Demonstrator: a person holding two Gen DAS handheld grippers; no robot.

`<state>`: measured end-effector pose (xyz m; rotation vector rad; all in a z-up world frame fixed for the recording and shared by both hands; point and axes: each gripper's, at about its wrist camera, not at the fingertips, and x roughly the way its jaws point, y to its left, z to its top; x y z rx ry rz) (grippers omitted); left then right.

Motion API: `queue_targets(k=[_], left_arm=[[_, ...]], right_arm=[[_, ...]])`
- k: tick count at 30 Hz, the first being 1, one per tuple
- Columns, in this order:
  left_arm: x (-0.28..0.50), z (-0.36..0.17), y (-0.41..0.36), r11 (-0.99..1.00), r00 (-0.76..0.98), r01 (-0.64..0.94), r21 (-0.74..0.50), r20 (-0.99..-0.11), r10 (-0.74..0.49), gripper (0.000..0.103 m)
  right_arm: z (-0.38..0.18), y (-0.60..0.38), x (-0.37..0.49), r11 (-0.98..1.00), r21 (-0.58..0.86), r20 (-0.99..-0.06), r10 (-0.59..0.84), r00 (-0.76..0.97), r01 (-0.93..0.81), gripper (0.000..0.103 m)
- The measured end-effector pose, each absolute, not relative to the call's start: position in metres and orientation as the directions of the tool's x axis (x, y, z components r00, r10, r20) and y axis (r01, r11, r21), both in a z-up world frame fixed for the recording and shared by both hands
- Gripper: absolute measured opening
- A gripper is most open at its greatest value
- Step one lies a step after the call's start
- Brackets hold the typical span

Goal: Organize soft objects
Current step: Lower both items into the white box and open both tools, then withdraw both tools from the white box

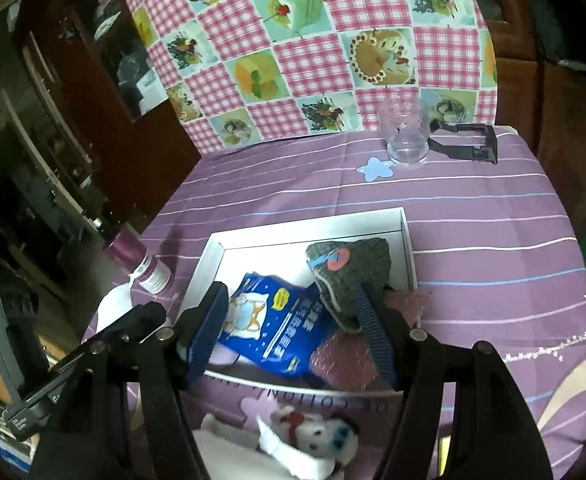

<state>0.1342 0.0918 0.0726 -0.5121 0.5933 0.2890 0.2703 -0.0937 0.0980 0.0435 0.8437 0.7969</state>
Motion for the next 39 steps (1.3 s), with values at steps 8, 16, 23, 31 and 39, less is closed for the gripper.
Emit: queue_targets(k=[8,16,23,31,39], left_arm=[[0.119,0.080,0.066,0.877,0.791,-0.376,-0.299,-0.596,0.136,0.060],[0.116,0.073,0.055,0.888,0.793,-0.358,-0.289,-0.596,0.126,0.060],[0.116,0.055,0.053,0.885,0.784,-0.358,-0.297,-0.610,0.113,0.060],[0.118,0.043,0.049,0.893,0.776,-0.327,-0.309,-0.627,0.067,0.060],[0.117,0.039,0.039,0.908,0.771,-0.304,-0.288,-0.635,0.057,0.060]], right_arm=[[0.109,-0.115,0.232,0.804,0.152,-0.634,0.525,0.568,-0.574,0.067],[0.095,-0.138,0.221,0.867,0.024,-0.659,0.388,0.645,-0.497,0.067],[0.073,-0.156,0.224,0.882,0.028,-0.703,0.352,0.618,-0.470,0.067],[0.051,-0.183,0.231,0.873,0.236,-0.693,0.459,0.556,-0.427,0.067],[0.045,-0.185,0.233,0.877,0.233,-0.690,0.453,0.565,-0.420,0.066]])
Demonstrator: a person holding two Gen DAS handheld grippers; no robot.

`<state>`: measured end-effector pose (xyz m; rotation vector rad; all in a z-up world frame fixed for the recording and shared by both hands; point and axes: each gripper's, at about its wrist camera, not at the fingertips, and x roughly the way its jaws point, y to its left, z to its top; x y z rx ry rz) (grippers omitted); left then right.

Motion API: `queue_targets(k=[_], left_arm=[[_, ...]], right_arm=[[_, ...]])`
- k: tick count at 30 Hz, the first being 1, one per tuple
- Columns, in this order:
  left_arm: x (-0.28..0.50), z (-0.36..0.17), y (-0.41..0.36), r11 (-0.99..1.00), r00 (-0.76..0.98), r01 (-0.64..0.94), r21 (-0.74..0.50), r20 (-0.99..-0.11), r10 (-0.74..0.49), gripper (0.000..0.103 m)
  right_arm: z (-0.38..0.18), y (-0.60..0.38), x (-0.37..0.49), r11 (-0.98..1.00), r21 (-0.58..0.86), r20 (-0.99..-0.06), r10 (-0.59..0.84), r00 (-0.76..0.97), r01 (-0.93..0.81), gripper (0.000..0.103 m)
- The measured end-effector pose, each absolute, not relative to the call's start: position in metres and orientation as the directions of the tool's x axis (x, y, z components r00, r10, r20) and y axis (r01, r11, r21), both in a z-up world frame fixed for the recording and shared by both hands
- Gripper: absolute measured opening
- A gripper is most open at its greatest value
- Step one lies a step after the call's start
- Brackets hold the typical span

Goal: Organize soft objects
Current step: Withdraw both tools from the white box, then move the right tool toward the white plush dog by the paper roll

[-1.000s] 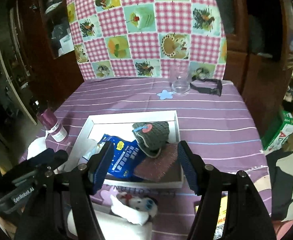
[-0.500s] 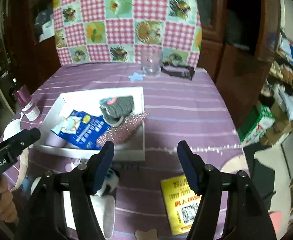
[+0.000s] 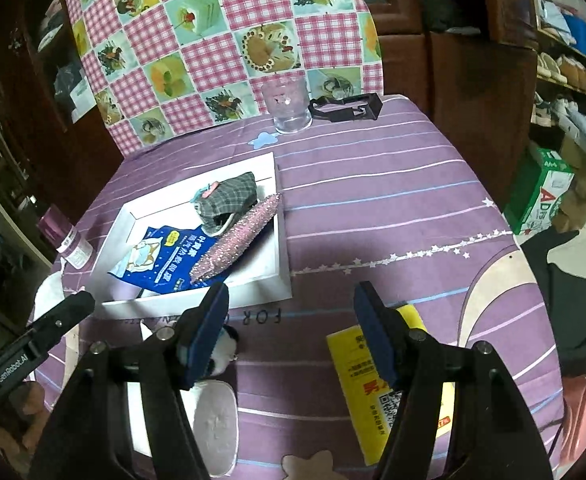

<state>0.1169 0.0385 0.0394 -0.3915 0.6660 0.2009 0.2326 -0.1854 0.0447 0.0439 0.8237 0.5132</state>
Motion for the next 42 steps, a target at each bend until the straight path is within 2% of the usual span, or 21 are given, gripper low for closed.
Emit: queue_targets(k=[18,42], left_arm=[[0.120,0.033,0.035,0.912,0.762,-0.277,-0.301,-0.647,0.018,0.060],[0.127,0.026,0.016,0.940,0.740,-0.240,-0.243,-0.672,0.015,0.060]], right_arm=[[0.043,-0.182,0.228,0.875,0.182,-0.714,0.432,0.551,-0.449,0.066],[0.045,-0.183,0.223,0.859,0.171,-0.717,0.444,0.537,-0.483,0.066]])
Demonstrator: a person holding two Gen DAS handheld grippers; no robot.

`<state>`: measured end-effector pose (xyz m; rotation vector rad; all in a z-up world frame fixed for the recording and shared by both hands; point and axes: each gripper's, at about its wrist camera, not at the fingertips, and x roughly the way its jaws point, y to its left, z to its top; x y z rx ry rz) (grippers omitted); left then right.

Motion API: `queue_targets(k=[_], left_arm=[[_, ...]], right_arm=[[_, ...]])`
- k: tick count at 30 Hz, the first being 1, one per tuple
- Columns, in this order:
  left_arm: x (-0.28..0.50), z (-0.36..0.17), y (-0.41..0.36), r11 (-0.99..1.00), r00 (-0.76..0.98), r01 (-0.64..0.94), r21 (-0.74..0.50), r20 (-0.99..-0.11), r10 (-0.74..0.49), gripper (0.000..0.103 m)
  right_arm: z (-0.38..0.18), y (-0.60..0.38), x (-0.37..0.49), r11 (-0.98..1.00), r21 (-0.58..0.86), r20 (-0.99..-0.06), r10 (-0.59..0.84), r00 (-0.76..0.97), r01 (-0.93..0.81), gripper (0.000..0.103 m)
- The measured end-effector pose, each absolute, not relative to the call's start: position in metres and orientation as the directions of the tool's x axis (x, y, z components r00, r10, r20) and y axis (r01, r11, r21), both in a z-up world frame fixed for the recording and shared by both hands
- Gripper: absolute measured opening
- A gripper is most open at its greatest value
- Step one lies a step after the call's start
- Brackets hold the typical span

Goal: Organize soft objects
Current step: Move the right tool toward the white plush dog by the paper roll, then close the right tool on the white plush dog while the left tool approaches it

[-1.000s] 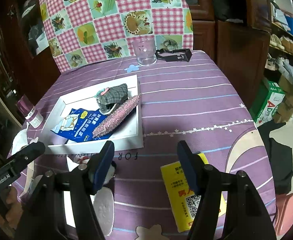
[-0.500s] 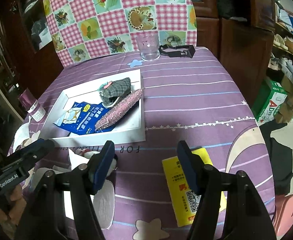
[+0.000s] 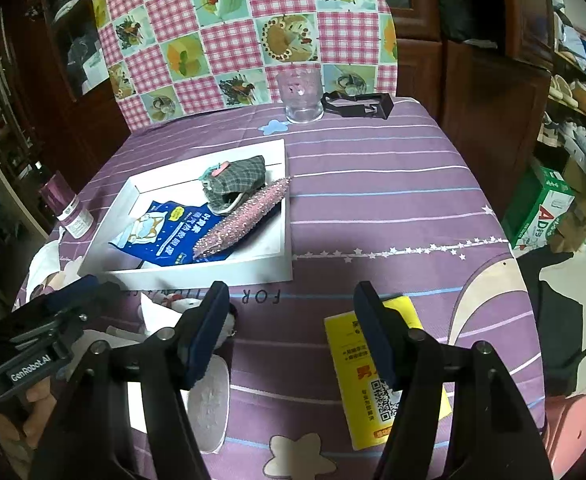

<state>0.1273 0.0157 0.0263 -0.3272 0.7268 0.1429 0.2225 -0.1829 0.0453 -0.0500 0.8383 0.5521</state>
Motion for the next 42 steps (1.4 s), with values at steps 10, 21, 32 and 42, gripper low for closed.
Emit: queue_targets(k=[10,21,32,42], left_arm=[[0.128,0.026,0.014,0.940,0.732,-0.223,-0.257,-0.681,-0.012,0.060],[0.118,0.027,0.058,0.880,0.736,-0.302,-0.367,-0.677,-0.030,0.060],[0.123,0.018,0.059,0.878,0.703,-0.329,-0.348,-0.711,-0.018,0.060],[0.125,0.017,0.053,0.889,0.695,-0.325,-0.322,-0.719,-0.006,0.060]], right_arm=[[0.042,-0.179,0.223,0.824,0.236,-0.719,0.505,0.477,-0.516,0.060],[0.030,-0.165,0.243,0.742,0.460,-0.730,0.629,0.269,-0.487,0.056],[0.031,-0.134,0.225,0.720,0.388,-0.757,0.605,0.247,-0.575,0.056],[0.020,-0.118,0.214,0.730,0.249,-0.799,0.527,0.291,-0.637,0.055]])
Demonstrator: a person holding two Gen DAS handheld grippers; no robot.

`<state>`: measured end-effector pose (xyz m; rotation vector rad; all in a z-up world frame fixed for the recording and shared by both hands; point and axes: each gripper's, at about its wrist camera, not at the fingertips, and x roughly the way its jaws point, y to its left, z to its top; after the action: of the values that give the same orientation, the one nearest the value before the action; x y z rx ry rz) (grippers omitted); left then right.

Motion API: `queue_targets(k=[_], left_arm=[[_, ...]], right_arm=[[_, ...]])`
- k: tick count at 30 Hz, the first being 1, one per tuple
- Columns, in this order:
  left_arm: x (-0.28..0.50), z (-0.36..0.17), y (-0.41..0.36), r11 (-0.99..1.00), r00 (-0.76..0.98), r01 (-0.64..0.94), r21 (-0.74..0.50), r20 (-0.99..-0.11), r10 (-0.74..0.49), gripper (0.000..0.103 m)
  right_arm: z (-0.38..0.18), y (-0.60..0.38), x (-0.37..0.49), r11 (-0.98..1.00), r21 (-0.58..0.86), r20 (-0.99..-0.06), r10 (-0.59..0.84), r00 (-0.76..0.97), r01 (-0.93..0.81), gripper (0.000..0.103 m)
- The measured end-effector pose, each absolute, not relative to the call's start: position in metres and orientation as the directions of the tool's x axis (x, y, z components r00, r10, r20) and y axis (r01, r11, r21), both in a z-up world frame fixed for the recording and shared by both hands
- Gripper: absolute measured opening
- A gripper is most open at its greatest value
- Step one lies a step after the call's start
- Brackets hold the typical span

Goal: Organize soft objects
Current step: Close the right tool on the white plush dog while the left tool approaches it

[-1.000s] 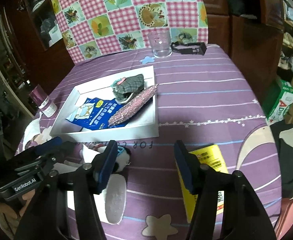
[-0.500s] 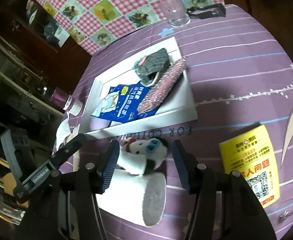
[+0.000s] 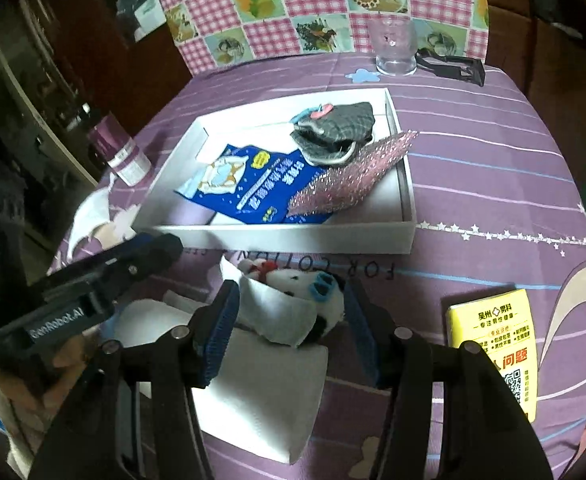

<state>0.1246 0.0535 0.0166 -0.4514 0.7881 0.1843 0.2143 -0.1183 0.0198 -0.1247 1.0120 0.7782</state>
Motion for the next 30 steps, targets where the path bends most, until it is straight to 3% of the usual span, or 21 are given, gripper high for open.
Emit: queue_targets(k=[1,2,13,30], left_arm=[[0.125,0.017,0.053,0.890,0.695,-0.325,-0.319,-0.719,-0.005,0.060],[0.125,0.016,0.053,0.891,0.694,-0.324,-0.318,-0.720,-0.004,0.060],[0.126,0.018,0.048,0.900,0.695,-0.311,-0.305,-0.719,-0.003,0.060],[0.132,0.026,0.022,0.931,0.708,-0.226,-0.286,-0.705,-0.045,0.060]], right_arm=[[0.018,-0.118,0.214,0.731,0.243,-0.801,0.522,0.294,-0.638,0.044],[0.016,-0.117,0.215,0.731,0.235,-0.805,0.516,0.294,-0.640,0.040],[0.022,-0.128,0.215,0.735,0.267,-0.775,0.548,0.315,-0.623,0.015],[0.044,-0.158,0.216,0.723,0.347,-0.695,0.626,0.354,-0.597,0.007]])
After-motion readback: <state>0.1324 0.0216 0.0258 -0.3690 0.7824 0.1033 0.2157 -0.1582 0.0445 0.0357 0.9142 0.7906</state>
